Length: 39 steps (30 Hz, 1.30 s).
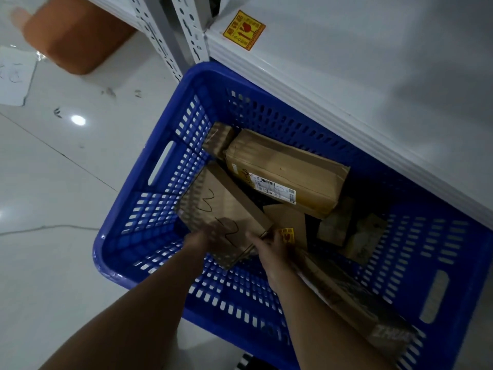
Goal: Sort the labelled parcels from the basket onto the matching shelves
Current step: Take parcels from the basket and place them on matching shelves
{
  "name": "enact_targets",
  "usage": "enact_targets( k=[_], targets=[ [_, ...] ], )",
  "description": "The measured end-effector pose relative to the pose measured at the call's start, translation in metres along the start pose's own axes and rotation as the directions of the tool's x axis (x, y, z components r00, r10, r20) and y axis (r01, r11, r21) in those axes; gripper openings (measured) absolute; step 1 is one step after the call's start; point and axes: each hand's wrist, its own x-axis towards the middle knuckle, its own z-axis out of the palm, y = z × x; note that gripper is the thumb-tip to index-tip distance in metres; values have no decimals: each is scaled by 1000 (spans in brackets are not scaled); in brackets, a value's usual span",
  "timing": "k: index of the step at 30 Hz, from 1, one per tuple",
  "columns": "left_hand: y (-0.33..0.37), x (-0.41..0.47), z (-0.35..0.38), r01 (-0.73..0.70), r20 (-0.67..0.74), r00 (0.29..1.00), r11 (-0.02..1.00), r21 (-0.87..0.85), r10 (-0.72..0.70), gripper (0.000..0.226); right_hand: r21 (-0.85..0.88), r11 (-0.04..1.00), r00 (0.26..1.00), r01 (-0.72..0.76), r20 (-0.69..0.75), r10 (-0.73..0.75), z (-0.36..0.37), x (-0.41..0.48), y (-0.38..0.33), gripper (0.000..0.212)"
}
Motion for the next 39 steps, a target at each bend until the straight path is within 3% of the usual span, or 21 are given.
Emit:
enact_targets(
  k=[7,10,12,16,21,24,26,32,34,36,39],
  targets=[
    [4,-12,-9,-53,51,997,998,-18,53,51,178,983,999,53,-12,-51,9,1,1,90],
    [5,-15,-23,-95,41,994,995,-44,97,60,278,958,997,72,-8,-73,-2,-11,-4,68],
    [15,-30,-30,-146,45,988,988,-46,148,47,324,943,997,77,-4,-80,-17,-27,-12,60],
    [47,-75,-34,-244,72,967,969,-24,245,21,365,927,997,84,-28,-79,-50,-68,-32,72],
    [84,-144,-33,-333,145,930,941,-64,339,40,448,888,994,102,-71,-78,-84,-141,-63,51],
    [102,-202,-33,-430,299,860,903,-13,413,31,514,844,986,151,-133,-95,-104,-202,-80,43],
    [111,-243,-37,-505,412,808,855,117,421,43,545,812,974,208,-194,-119,-119,-248,-87,32],
    [115,-384,-44,-648,683,686,637,417,251,45,577,715,903,394,-390,-182,-168,-399,-79,40],
    [110,-430,-36,-718,749,623,545,434,225,39,557,680,856,477,-472,-213,-186,-459,-74,27],
    [101,-482,-26,-745,789,582,518,422,195,12,524,667,814,530,-536,-225,-205,-517,-66,20],
    [73,-573,-4,-802,866,477,477,360,149,19,506,607,727,613,-663,-181,-241,-610,-42,32]
  ],
)
